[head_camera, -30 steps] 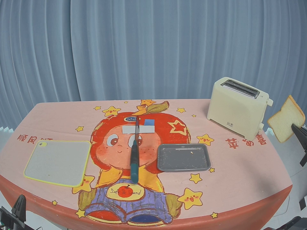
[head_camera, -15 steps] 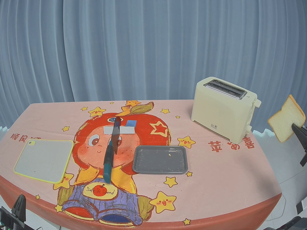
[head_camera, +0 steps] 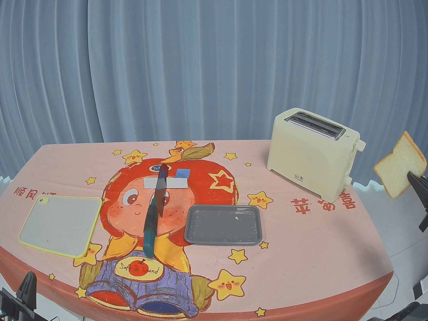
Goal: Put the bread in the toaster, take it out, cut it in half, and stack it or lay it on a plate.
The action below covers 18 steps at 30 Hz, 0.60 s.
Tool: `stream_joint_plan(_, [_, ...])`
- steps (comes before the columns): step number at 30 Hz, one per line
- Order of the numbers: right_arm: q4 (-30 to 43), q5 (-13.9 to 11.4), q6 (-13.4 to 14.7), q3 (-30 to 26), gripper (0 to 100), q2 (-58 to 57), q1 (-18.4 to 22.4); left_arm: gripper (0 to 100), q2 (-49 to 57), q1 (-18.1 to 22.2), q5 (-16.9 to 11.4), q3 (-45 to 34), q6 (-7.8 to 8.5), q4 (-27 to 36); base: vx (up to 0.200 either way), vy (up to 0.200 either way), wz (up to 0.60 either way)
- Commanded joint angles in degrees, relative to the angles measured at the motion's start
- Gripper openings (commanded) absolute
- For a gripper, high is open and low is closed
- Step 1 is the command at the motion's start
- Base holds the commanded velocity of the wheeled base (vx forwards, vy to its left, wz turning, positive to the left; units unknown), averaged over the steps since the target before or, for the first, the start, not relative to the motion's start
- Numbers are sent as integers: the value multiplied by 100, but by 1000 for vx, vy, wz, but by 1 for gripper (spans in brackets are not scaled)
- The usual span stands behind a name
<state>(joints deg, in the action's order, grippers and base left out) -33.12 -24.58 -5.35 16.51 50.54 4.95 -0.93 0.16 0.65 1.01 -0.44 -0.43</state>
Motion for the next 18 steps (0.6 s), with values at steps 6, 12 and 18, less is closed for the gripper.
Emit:
stream_joint_plan(6, [-1,-3,-10,37,0,-159,32,0,93,2,-3,-101,0,-1,0,0,0])
stream_joint_plan(12, [359,-30,-150,46,0,-150,50,0,93,2,-3,-101,0,-1,0,0,0])
stream_joint_plan(18, [429,-38,-168,46,0,-194,85,0,93,2,6,-101,-9,8,0,0,0])
